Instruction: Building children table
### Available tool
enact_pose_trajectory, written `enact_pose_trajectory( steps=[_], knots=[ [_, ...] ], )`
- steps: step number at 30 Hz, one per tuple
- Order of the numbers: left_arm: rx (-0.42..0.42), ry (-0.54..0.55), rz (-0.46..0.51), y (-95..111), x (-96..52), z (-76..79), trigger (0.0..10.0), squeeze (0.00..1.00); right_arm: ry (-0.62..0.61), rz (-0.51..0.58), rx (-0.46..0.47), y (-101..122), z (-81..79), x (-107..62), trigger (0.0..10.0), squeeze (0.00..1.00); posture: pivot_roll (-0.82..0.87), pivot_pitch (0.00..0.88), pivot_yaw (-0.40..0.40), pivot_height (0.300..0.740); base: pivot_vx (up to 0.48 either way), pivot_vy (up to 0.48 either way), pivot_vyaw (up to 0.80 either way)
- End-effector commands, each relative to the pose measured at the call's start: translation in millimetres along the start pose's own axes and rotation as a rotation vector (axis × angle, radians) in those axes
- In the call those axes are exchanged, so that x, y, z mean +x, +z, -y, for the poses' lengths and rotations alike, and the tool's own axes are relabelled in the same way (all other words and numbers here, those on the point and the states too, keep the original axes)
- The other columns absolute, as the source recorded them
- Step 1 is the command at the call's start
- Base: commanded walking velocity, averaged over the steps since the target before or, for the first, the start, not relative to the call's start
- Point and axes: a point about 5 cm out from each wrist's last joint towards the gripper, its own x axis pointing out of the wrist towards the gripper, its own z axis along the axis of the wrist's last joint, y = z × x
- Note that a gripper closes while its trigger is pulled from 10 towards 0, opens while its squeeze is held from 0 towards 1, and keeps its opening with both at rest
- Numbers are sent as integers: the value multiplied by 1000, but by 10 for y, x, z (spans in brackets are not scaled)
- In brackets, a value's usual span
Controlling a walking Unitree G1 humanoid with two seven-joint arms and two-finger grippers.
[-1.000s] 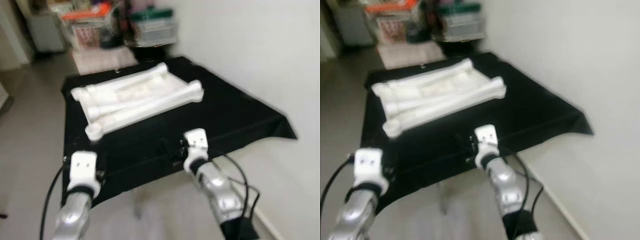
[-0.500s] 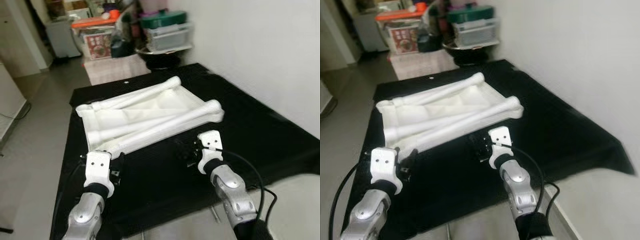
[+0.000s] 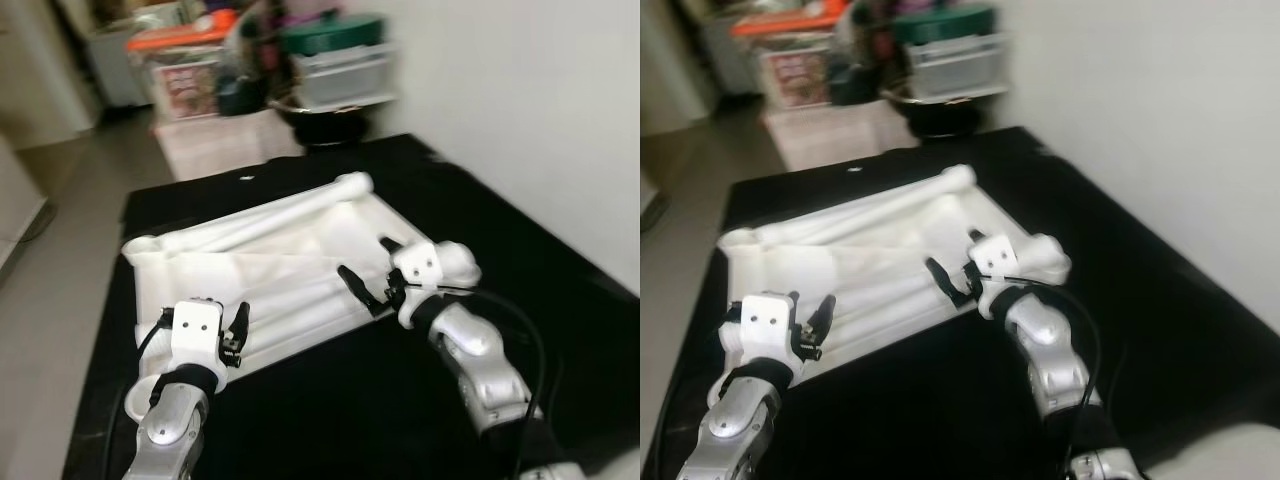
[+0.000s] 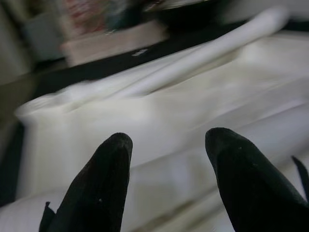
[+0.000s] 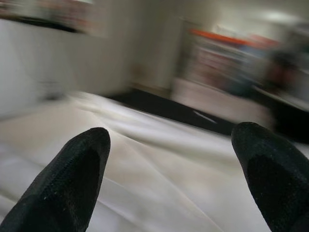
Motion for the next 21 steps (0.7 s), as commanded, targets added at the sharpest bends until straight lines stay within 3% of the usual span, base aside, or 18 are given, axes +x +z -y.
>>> enact_pose_trajectory(
  steps=[1,6,7,8,9,13,18,21],
  knots=[
    [20,-61,-2,17,-18,83,10000,0,87,7,-31,45,-24,-15,10000,0,-21,0,53,740,0,0,800],
    [38,-112,-3,27,-31,147,10000,0,130,1,-64,75,-5,-22,10000,0,-19,0,49,740,0,0,800],
    [68,-199,-5,30,-63,251,10000,0,154,-33,-114,77,38,-34,10000,0,-15,0,40,740,0,0,0],
    [68,-199,-5,30,-63,251,10000,0,154,-33,-114,77,38,-34,10000,0,-15,0,40,740,0,0,0],
    [100,-306,-7,31,-120,374,10000,0,193,-98,-201,74,105,-59,10000,0,-16,0,40,740,0,0,0],
    [104,-325,-6,34,-135,396,10000,0,210,-122,-231,72,128,-68,10000,0,-16,0,40,740,0,0,0],
    [63,-294,-45,1,-139,371,10000,0,264,-278,-379,132,264,-95,10000,0,-17,0,35,740,0,-469,0],
    [63,-264,-90,-63,-130,352,10000,0,239,-389,-411,142,375,-96,10000,0,-19,0,37,740,0,0,0]
  ],
)
